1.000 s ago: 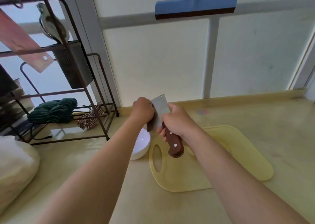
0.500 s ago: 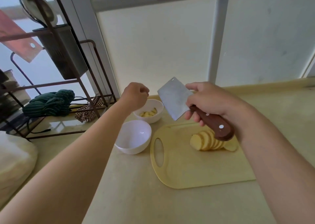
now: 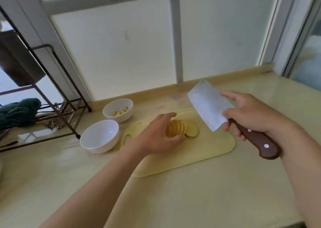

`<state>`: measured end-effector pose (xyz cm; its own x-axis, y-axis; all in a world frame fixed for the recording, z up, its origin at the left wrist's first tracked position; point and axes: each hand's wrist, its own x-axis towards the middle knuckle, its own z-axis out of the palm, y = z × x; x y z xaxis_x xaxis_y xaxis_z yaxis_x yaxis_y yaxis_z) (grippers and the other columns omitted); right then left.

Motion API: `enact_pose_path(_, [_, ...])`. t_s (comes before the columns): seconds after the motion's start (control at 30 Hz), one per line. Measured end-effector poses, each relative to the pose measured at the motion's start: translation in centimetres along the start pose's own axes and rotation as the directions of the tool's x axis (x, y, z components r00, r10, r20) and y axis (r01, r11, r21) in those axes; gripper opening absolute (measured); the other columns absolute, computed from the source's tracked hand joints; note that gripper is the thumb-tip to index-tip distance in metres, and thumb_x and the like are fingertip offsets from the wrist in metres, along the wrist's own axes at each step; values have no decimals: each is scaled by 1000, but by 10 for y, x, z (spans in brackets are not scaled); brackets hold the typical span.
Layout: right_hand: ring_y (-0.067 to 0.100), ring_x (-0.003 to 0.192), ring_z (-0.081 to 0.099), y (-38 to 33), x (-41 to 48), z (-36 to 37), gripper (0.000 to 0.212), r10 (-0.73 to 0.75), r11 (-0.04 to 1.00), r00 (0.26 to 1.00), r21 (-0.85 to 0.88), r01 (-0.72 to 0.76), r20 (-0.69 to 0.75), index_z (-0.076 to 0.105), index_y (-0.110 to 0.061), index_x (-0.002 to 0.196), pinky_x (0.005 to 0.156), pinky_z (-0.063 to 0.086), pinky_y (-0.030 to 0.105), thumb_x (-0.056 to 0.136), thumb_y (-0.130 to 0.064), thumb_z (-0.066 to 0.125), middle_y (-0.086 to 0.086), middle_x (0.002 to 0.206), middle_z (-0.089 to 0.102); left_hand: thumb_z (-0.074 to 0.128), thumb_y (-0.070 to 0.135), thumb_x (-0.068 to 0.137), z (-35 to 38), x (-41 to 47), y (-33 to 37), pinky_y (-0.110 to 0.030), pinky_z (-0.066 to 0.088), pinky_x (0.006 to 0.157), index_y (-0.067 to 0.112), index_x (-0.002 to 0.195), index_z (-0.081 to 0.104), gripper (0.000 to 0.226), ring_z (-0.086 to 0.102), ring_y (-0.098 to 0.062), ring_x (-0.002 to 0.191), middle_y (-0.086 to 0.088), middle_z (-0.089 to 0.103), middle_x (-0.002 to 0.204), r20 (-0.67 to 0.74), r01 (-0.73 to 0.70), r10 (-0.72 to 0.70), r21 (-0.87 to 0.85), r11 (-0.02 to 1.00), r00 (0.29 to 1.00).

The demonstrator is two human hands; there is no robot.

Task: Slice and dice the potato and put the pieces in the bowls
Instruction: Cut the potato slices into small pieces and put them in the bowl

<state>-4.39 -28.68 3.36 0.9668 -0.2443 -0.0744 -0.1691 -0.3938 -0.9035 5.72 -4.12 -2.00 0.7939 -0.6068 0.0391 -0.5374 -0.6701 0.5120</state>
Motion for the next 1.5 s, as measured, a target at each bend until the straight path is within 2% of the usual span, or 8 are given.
enact_pose_path(0.17, [25, 47, 57, 23, -6, 0, 76, 4, 997, 997, -73, 1, 74, 44, -48, 150, 46, 50, 34, 92, 1, 41, 17, 72, 73, 69, 62, 71, 12, 9, 5, -33, 38, 107, 37, 144, 36, 85, 45, -8, 123, 15, 46, 132, -23, -23, 25, 64, 998, 999])
enact_pose_path(0.37, [25, 46, 58, 34, -1, 5, 81, 29, 996, 989, -82, -18, 145, 34, -48, 156, 48, 52, 34, 92, 0, 40, 19, 77, 74, 77, 60, 67, 18, 14, 6, -28, 43, 98, 35, 137, 49, 79, 51, -6, 109, 17, 54, 114, -112, -32, 37, 48, 998, 993])
enact_pose_path(0.57, [24, 49, 58, 37, -1, 19, 82, 27, 1000, 977, -22, -23, 210, 33, -51, 155, 48, 52, 33, 91, 0, 40, 17, 73, 72, 75, 68, 61, 23, 24, 11, -26, 46, 92, 37, 133, 52, 82, 53, -4, 105, 18, 57, 108, -156, -21, 28, 44, 999, 987])
enact_pose_path(0.67, [24, 47, 58, 34, -1, 28, 83, 17, 1000, 970, -13, -14, 242, 30, -50, 156, 47, 52, 33, 92, 1, 40, 19, 75, 72, 75, 62, 69, 24, 21, 13, -22, 45, 84, 39, 132, 54, 71, 53, -3, 96, 19, 55, 101, -173, -24, 29, 32, 999, 985])
enact_pose_path(0.87, [25, 45, 58, 20, 4, 45, 84, -12, 999, 964, -43, 24, 266, 24, -47, 161, 44, 50, 31, 93, 1, 40, 16, 69, 71, 70, 48, 82, 19, 8, 0, -19, 39, 90, 42, 134, 54, 55, 52, -6, 101, 10, 51, 113, -200, -12, 1, -54, 998, 980])
enact_pose_path(1.07, [22, 44, 56, -9, 7, 75, 81, -32, 997, 962, -63, 51, 272, 21, -42, 163, 43, 50, 30, 96, -1, 38, 16, 71, 71, 61, 42, 85, 10, -11, -8, -21, 36, 90, 40, 135, 52, 51, 49, -10, 106, 6, 47, 117, -261, 113, -140, -113, 987, 955])
enact_pose_path(1.27, [20, 44, 57, -32, 6, 106, 82, -67, 992, 952, -85, 97, 300, 21, -45, 163, 44, 50, 29, 95, -2, 39, 17, 72, 71, 53, 61, 84, 2, -28, -23, -34, 43, 99, 41, 134, 49, 53, 48, -12, 116, 8, 49, 125, -313, 172, -186, -73, 982, 931])
enact_pose_path(1.5, [20, 44, 56, -33, 13, 114, 82, -67, 992, 953, -79, 94, 294, 25, -45, 161, 45, 51, 30, 94, 0, 39, 17, 73, 71, 55, 69, 80, 2, -32, -32, -32, 44, 98, 36, 137, 44, 67, 47, -12, 119, 7, 48, 129, -313, 139, -134, -6, 990, 940])
